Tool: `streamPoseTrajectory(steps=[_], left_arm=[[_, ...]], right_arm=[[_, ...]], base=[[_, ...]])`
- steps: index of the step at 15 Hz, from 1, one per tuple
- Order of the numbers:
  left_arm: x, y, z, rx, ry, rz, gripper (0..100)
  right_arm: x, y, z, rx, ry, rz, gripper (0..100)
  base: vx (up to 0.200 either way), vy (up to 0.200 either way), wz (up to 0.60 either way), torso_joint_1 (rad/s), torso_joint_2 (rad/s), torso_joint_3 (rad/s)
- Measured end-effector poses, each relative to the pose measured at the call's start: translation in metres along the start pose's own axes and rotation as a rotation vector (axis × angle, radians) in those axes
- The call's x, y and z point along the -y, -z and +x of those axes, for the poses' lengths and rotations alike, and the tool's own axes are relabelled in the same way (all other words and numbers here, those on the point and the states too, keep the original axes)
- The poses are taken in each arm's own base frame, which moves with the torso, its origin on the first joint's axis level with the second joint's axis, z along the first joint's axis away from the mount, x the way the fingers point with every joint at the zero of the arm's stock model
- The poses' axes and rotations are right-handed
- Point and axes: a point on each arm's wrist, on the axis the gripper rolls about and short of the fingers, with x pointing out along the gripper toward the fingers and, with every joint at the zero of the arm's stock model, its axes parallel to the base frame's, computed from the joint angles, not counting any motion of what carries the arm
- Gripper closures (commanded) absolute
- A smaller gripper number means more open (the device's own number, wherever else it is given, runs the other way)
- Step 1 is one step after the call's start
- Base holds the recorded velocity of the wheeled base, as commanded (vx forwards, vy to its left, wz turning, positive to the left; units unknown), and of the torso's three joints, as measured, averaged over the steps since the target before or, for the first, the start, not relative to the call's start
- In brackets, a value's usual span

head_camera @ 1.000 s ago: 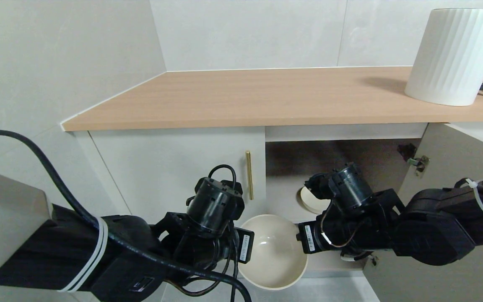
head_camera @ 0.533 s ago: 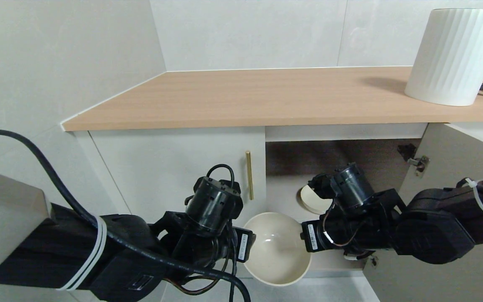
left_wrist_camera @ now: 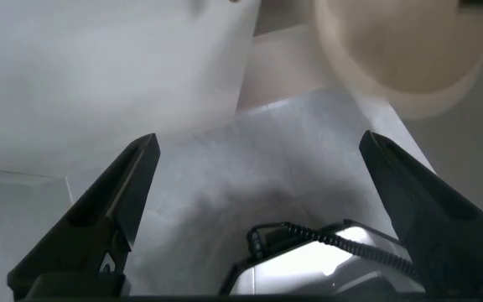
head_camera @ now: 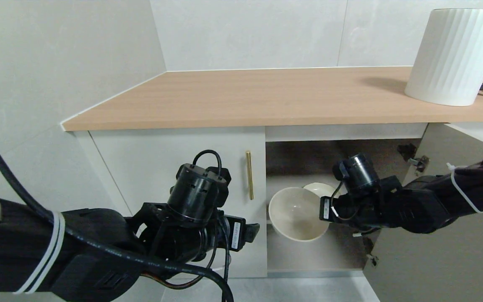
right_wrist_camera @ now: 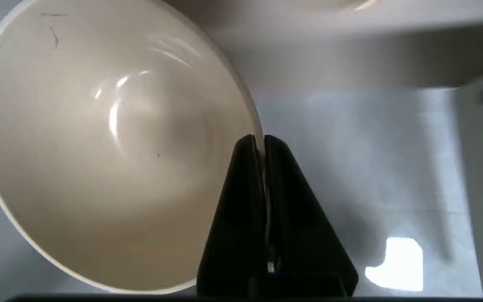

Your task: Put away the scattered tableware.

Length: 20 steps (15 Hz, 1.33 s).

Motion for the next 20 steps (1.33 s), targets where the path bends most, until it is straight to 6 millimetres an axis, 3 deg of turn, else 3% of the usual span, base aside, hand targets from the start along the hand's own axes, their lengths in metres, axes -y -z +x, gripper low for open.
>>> streamPoseTrajectory(steps=[3, 9, 20], left_arm=[[0.000, -0.001, -0.002, 0.004, 0.001, -0.002, 0], [0.000, -0.001, -0.001, 0.004, 0.002, -0.002, 0], [0.000, -0.002, -0.002, 0.008, 0.003, -0.004, 0]], right_arm=[[0.020, -0.029, 0.017, 0.092, 0.097, 0.133, 100], [0.042, -0.051, 0.052, 0.156, 0.202, 0.224, 100], [0.059, -0.056, 0.097, 0.184, 0.292, 0.290, 100]], base=[[0.000, 0.000, 0.00, 0.000, 0.00, 0.000], [0.000, 0.000, 0.00, 0.000, 0.00, 0.000], [0.000, 0.000, 0.00, 0.000, 0.00, 0.000]])
